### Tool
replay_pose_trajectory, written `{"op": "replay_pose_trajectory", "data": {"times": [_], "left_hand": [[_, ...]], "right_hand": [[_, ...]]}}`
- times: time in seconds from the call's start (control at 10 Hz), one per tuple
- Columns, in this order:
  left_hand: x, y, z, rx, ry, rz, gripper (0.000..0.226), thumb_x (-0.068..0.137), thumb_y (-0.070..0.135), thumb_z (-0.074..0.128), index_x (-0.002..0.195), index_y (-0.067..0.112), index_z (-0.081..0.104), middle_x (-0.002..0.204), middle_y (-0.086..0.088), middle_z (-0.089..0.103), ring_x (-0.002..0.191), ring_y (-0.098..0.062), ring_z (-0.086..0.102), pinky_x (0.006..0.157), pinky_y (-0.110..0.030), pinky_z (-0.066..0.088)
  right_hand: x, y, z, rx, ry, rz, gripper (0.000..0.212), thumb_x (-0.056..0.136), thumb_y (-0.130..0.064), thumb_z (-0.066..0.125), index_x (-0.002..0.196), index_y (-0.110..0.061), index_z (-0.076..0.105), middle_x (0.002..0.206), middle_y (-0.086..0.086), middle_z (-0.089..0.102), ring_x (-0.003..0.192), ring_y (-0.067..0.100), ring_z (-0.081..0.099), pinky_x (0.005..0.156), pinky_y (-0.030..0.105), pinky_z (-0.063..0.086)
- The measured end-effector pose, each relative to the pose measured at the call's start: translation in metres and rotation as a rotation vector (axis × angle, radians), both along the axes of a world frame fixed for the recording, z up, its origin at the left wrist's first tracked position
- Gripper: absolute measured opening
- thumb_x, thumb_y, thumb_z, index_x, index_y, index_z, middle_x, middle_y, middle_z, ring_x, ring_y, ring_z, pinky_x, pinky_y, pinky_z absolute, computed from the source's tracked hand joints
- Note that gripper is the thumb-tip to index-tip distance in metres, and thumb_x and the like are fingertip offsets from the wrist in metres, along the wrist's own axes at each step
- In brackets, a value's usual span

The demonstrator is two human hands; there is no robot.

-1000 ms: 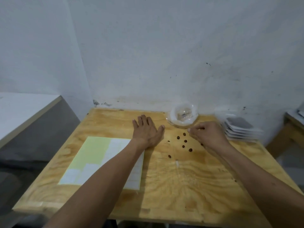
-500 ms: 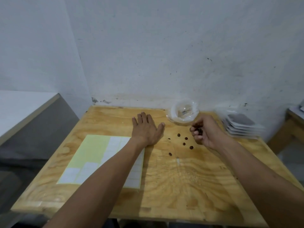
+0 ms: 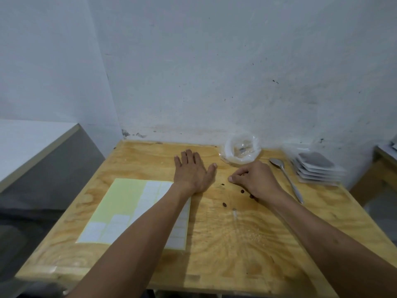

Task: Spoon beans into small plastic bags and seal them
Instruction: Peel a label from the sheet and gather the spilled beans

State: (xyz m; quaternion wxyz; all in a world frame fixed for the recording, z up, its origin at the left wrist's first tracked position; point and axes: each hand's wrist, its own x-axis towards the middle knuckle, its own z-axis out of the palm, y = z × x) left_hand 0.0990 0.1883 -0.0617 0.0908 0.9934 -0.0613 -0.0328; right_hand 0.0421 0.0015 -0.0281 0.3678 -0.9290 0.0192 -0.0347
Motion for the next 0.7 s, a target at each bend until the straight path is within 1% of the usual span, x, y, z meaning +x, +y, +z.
{"op": "replay_pose_trajectory", "data": {"times": [0.1,0.2,0.3,0.4,0.5,0.6,0.7], "left_hand": [[0.000,0.001,0.000,-0.002,-0.005,-0.001,0.088,0.101,0.065,0.013,0.160,0.000,0.007,0.168,-0.024,0.001,0.156,-0.038,-0.003,0.124,-0.055,-0.004],[-0.001,0.001,0.000,-0.003,-0.008,-0.005,0.089,0.102,0.066,0.013,0.160,-0.001,0.007,0.168,-0.025,0.001,0.156,-0.039,-0.003,0.124,-0.056,-0.004],[-0.002,0.002,0.000,-0.002,-0.004,-0.006,0.089,0.102,0.065,0.012,0.160,-0.001,0.006,0.168,-0.025,0.000,0.156,-0.039,-0.004,0.125,-0.055,-0.004],[-0.002,0.002,0.001,-0.005,-0.010,-0.003,0.088,0.102,0.065,0.013,0.160,0.000,0.008,0.168,-0.024,0.001,0.156,-0.038,-0.003,0.125,-0.055,-0.004],[-0.002,0.002,0.000,-0.012,-0.011,-0.002,0.088,0.102,0.065,0.013,0.160,0.000,0.008,0.168,-0.024,0.001,0.156,-0.038,-0.004,0.125,-0.055,-0.004],[-0.002,0.003,0.000,-0.006,-0.012,-0.002,0.088,0.102,0.065,0.013,0.160,0.000,0.008,0.168,-0.024,0.001,0.156,-0.038,-0.003,0.125,-0.055,-0.004],[-0.002,0.002,0.000,-0.006,-0.009,-0.004,0.088,0.102,0.065,0.014,0.160,0.000,0.007,0.168,-0.024,0.000,0.156,-0.038,-0.004,0.125,-0.055,-0.004]], "right_hand": [[-0.002,-0.003,0.003,0.052,-0.012,-0.033,0.010,0.078,-0.033,0.085,0.081,-0.024,0.083,0.075,-0.010,0.075,0.076,0.003,0.068,0.062,0.020,0.046],[-0.008,-0.010,0.008,0.010,-0.023,-0.027,0.011,0.078,-0.033,0.085,0.083,-0.024,0.082,0.077,-0.011,0.073,0.076,-0.004,0.063,0.061,0.015,0.042],[-0.013,-0.012,0.005,-0.061,-0.042,-0.015,0.012,0.079,-0.033,0.084,0.084,-0.022,0.082,0.076,-0.011,0.073,0.078,-0.004,0.062,0.061,0.013,0.040],[-0.018,-0.009,0.003,-0.051,-0.090,-0.052,0.011,0.079,-0.032,0.084,0.083,-0.022,0.083,0.071,-0.010,0.073,0.073,-0.001,0.062,0.057,0.012,0.038],[-0.023,-0.011,0.006,-0.080,-0.094,-0.065,0.015,0.079,-0.034,0.084,0.085,-0.021,0.082,0.070,-0.011,0.070,0.070,-0.005,0.058,0.055,0.012,0.036],[-0.024,-0.013,0.005,-0.139,-0.092,-0.091,0.019,0.080,-0.038,0.082,0.087,-0.020,0.082,0.073,-0.007,0.071,0.071,-0.004,0.057,0.054,0.012,0.033],[-0.026,-0.011,0.002,-0.081,-0.115,-0.117,0.018,0.080,-0.035,0.083,0.084,-0.018,0.082,0.072,-0.008,0.071,0.070,-0.005,0.058,0.055,0.011,0.035]]}}
